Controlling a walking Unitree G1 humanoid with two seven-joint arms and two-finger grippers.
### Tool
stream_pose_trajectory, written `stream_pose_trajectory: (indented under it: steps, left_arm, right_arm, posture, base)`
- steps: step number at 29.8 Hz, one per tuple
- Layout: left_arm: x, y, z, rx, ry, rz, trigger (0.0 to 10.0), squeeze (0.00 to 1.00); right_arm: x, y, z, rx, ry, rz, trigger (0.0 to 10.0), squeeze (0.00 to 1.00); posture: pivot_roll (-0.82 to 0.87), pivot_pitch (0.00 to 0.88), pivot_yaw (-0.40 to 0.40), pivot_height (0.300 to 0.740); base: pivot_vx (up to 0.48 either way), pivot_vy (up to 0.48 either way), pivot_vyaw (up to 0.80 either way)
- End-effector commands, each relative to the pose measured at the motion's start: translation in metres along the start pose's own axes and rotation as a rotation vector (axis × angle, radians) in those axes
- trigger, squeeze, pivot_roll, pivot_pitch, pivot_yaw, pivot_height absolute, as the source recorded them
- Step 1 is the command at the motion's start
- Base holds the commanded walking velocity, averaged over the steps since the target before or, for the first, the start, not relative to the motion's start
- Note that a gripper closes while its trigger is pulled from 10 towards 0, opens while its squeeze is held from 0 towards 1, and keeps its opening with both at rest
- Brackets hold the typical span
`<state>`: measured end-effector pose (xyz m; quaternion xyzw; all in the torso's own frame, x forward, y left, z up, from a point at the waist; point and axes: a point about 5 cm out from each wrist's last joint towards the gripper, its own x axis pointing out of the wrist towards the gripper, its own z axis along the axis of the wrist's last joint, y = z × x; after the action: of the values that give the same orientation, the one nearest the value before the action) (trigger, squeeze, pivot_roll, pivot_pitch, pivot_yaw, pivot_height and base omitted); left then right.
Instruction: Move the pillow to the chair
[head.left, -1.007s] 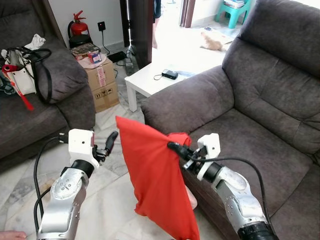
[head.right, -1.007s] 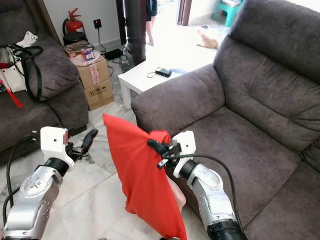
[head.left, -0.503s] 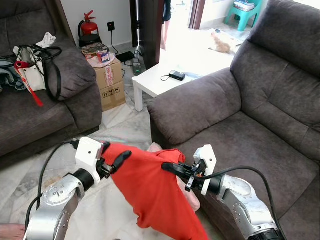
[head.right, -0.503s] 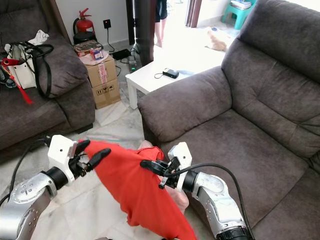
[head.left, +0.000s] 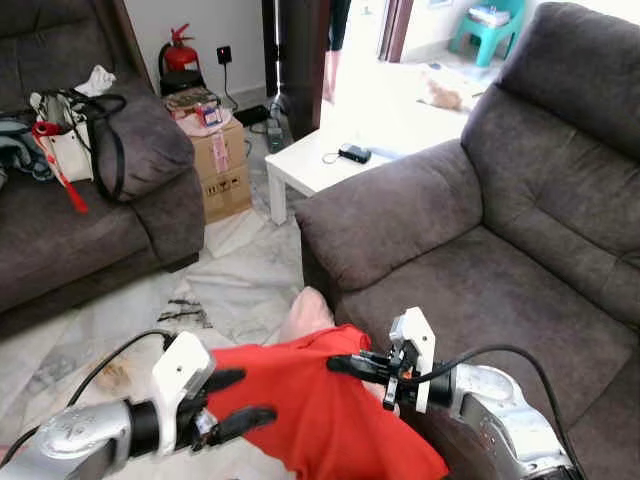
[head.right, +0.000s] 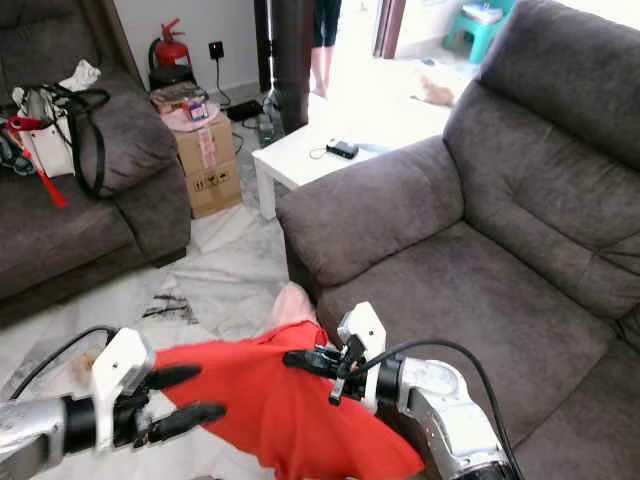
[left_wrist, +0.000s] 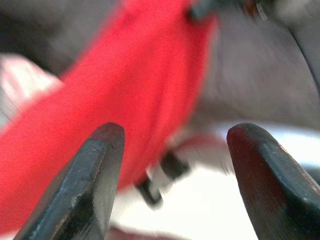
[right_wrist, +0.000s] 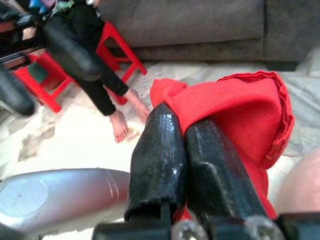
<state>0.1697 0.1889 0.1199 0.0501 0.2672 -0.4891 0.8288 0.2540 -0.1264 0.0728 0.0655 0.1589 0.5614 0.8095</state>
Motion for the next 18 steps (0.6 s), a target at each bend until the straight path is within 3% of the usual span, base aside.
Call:
stream_pose_trajectory:
  steps: [1,10,12,13,18]
  left_arm:
    - [-0.003,-0.008,-0.004,0.025,0.070,-0.046,10.0,0.00]
    - [-0.015,-0.003,-0.018,0.096,0.241,-0.007,10.0,0.00]
    - [-0.020,0.000,-0.025,0.132,0.327,0.009,10.0,0.00]
    - [-0.024,0.004,-0.032,0.195,0.401,0.039,10.0,0.00]
    - [-0.024,0.014,-0.040,0.237,0.415,0.121,10.0,0.00]
  right_arm:
    - [0.001,0.001,0.016,-0.062,-0.048,0.048,10.0,0.00]
    - [-0.006,-0.001,0.008,-0.075,0.040,0.091,10.0,0.00]
    - [-0.008,-0.001,0.006,-0.080,0.062,0.101,10.0,0.00]
    - [-0.010,-0.002,0.006,-0.087,0.076,0.106,10.0,0.00]
    - [-0.014,-0.003,0.004,-0.105,0.109,0.129,10.0,0.00]
  posture:
    - [0.16,0.097,-0.084,0.740]
    - [0.16,0.094,-0.089,0.740]
    - [0.16,0.095,-0.089,0.740]
    - [0.16,0.095,-0.087,0.740]
    - [0.16,0.094,-0.085,0.740]
  base:
    - [0.000,0.000,0.00]
    - [0.000,0.000,0.00]
    - [0.000,0.000,0.00]
    - [0.000,0.000,0.00]
    - [0.000,0.000,0.00]
